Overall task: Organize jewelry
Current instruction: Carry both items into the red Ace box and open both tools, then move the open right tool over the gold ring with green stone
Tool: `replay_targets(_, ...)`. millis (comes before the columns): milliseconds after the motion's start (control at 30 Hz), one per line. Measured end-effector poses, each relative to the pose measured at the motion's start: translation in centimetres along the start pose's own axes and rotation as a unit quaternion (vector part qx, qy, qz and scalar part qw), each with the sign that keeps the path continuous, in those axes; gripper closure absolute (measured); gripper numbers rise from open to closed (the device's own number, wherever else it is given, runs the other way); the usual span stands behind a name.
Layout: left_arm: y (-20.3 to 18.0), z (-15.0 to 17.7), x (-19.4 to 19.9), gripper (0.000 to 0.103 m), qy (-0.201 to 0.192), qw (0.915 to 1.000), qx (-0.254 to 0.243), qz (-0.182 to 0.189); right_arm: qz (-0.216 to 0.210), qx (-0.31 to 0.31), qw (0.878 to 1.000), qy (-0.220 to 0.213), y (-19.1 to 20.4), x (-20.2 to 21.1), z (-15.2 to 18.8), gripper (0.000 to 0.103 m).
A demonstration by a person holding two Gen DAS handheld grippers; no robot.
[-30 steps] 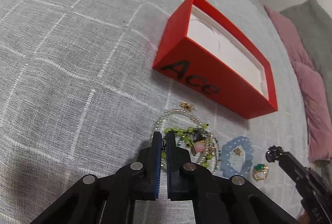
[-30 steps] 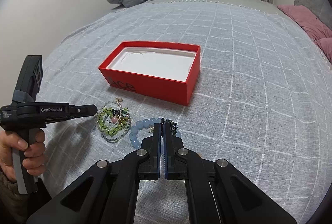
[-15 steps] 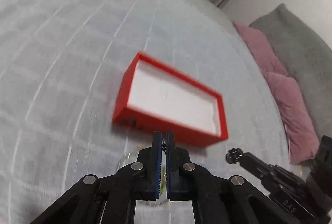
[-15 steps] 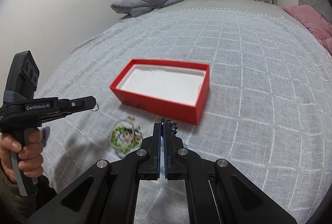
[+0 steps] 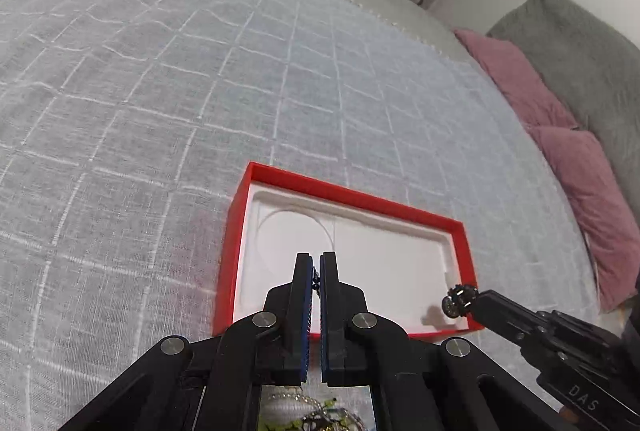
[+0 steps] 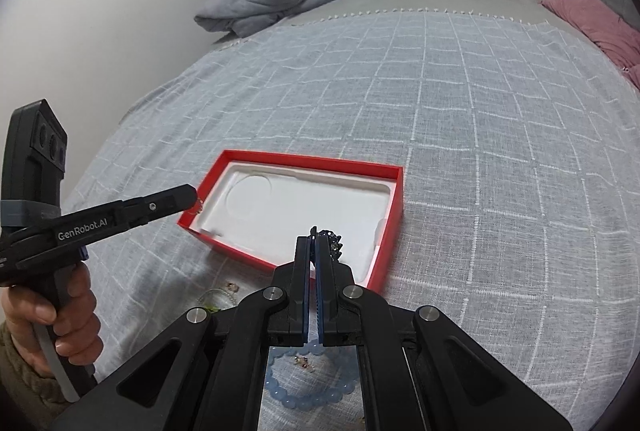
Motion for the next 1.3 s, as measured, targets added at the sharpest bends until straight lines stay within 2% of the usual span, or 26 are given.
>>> replay_targets(167,0.9,0.3,-1.5,0.103,0.014,0.9998,0.01,-0.014,-0.001,-0.008,1.0,-0.002,-0.4,-0.2,0.0,0.099)
replay_targets(233,1.0,0.3,-1.6,0.102,0.016,0.9997,0.013,-0.014,0.002,-0.012,1.0,-0.005,-0.8,-0.1,-0.1,0.088)
replay_targets(300,0.9,0.3,-1.2,0.095,0.012,0.9998,0.011,-0.008,0.002,-0.017,1.0,-0.008,-1.2,0.2,-0.2,0.081)
replay_targets(367,0.7,0.2,-0.7,0.075,0.004,0.9999,0.007,-0.006,0.004,-0.024,1.0,-0.015,-1.6,0.8,-0.4,0.08)
replay_targets(433,0.7,0.1,-0.1,0.071,-0.003,1.0,0.006,-0.005,0.004,-0.032,0.999,-0.021,-1.8,1.3,-0.4,0.08)
replay_targets(600,1.2,0.3,1.3,0.071,-0.009,0.9999,0.01,-0.006,0.003,-0.032,0.999,-0.025,-1.6,2.6,0.2,0.079)
replay_targets(767,2.1,1.3,3.0,0.071,-0.013,0.9994,0.003,-0.032,0.008,-0.027,0.999,-0.036,-1.9,5.0,0.9,0.075)
replay_targets(900,3.0,2.7,4.2,0.071,-0.004,0.9994,0.019,-0.03,0.015,-0.036,0.999,-0.025,-2.9,5.7,1.9,0.073)
replay_targets(1100,3.5,5.0,3.8,0.071,0.04,0.9981,0.026,-0.04,0.021,-0.036,0.999,-0.017,-2.9,6.0,2.3,0.073)
replay_targets(1300,4.3,6.7,2.5,0.071,0.08,0.9947,0.047,-0.044,0.03,-0.005,1.0,0.0,-1.4,5.6,3.2,0.073)
Point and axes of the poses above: each gripper's, at about its wrist camera, not at the fingertips, and x roughly against the way its jaws point, y to its left, z to its underside, the point moved 4 cm from there along -x, roughly the way its jaws point, and after that the axes turned 3 degrees about z, right-handed, at the moved point
